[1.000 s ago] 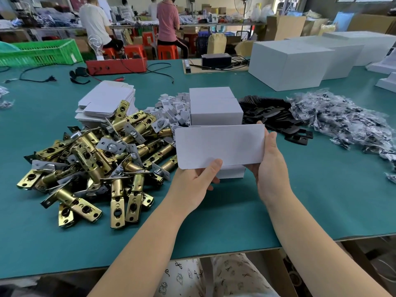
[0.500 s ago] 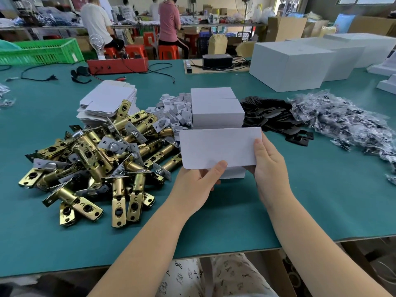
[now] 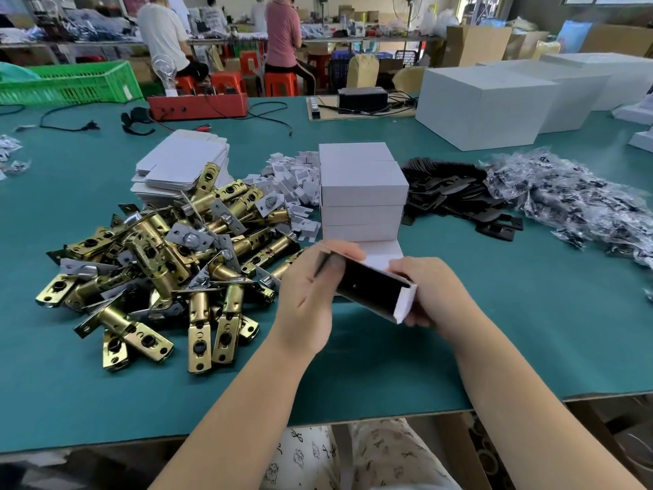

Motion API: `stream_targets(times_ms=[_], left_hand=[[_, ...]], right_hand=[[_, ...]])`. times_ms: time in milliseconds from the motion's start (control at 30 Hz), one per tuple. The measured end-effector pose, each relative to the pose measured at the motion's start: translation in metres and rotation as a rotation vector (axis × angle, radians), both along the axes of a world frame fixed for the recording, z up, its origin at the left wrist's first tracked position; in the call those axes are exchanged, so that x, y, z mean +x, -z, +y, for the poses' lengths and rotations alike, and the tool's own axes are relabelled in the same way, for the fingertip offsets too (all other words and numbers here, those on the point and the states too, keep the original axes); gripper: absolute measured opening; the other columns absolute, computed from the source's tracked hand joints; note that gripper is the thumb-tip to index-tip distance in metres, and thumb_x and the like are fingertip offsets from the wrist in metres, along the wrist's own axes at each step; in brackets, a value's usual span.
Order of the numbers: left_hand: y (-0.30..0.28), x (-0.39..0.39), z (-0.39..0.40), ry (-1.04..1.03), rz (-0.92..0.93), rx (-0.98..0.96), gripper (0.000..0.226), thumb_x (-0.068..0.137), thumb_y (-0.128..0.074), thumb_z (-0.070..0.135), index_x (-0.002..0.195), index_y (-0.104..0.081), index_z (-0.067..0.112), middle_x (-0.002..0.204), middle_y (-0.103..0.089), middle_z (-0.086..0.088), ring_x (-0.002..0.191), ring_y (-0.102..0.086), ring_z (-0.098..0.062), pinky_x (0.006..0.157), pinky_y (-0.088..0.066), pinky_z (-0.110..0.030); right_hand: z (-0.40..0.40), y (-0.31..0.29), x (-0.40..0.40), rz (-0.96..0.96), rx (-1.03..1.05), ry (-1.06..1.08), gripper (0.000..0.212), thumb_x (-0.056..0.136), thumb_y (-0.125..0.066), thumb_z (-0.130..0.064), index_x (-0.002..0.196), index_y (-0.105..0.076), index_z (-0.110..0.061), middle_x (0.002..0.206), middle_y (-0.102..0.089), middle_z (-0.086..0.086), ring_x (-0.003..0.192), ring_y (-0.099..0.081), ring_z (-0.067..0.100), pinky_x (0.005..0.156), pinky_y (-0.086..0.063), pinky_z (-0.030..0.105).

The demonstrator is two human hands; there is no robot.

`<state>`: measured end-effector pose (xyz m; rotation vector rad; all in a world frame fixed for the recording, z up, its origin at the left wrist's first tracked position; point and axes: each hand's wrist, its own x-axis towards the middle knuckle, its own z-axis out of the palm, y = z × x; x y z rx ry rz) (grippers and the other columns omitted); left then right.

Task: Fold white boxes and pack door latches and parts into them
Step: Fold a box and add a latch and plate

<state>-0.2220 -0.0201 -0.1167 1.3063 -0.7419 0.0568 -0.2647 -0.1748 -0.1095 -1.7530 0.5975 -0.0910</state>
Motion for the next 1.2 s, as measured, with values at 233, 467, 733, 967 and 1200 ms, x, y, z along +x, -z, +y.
stream_targets(times_ms=[233,467,733,967,1200], left_hand=[[-0.001,0.002,0.001,-0.248,0.043,-0.056,0.026,0.089,-0.039,0.034,0.066,-0.05,0.035,0.065,-0.046,0.013,0.063,-0.039,-0.012,0.061,-0.03,-0.03],[0.001,0.002,-0.002,-0.372,0.032,0.018,0.033,0.094,-0.031,0.049,0.115,-0.055,0.041,0.113,-0.061,0.011,0.11,-0.056,-0.005,0.096,-0.043,-0.025],[-0.007,0.004,0.001,0.086,0.271,-0.084,0.044,0.095,-0.036,0.044,0.129,-0.059,0.03,0.133,-0.061,-0.002,0.128,-0.053,-0.023,0.11,-0.038,-0.047],[-0.006,0.005,0.001,-0.033,0.272,-0.252,0.044,0.092,-0.038,0.019,0.128,-0.048,0.042,0.114,-0.068,0.007,0.106,-0.064,-0.013,0.093,-0.052,-0.036],[-0.004,0.009,0.002,-0.102,0.2,-0.045,0.04,0.098,-0.034,0.013,0.129,-0.06,0.018,0.108,-0.072,0.011,0.102,-0.066,-0.004,0.078,-0.054,-0.02]], right_hand=[[0.015,0.015,-0.003,-0.303,-0.432,-0.067,0.034,0.082,-0.039,-0.043,0.053,-0.05,-0.029,0.049,-0.046,-0.005,0.043,-0.037,0.006,0.051,-0.034,0.026],[0.017,0.02,-0.011,-1.04,-0.506,-0.08,0.04,0.086,-0.056,-0.027,0.124,-0.045,-0.021,0.113,-0.054,0.003,0.089,-0.06,0.016,0.073,-0.049,0.025],[0.014,0.02,-0.005,-0.949,-0.701,-0.159,0.057,0.086,-0.058,-0.024,0.138,-0.037,-0.024,0.134,-0.041,-0.005,0.121,-0.046,0.009,0.096,-0.042,0.023],[0.02,0.02,-0.008,-0.995,-0.495,-0.078,0.035,0.082,-0.057,-0.021,0.115,-0.046,-0.028,0.098,-0.062,-0.012,0.08,-0.058,0.003,0.073,-0.049,0.019],[0.013,0.015,-0.009,-0.981,-0.419,0.079,0.006,0.085,-0.052,-0.023,0.087,-0.054,-0.029,0.107,-0.055,-0.009,0.098,-0.057,0.012,0.072,-0.047,0.019]])
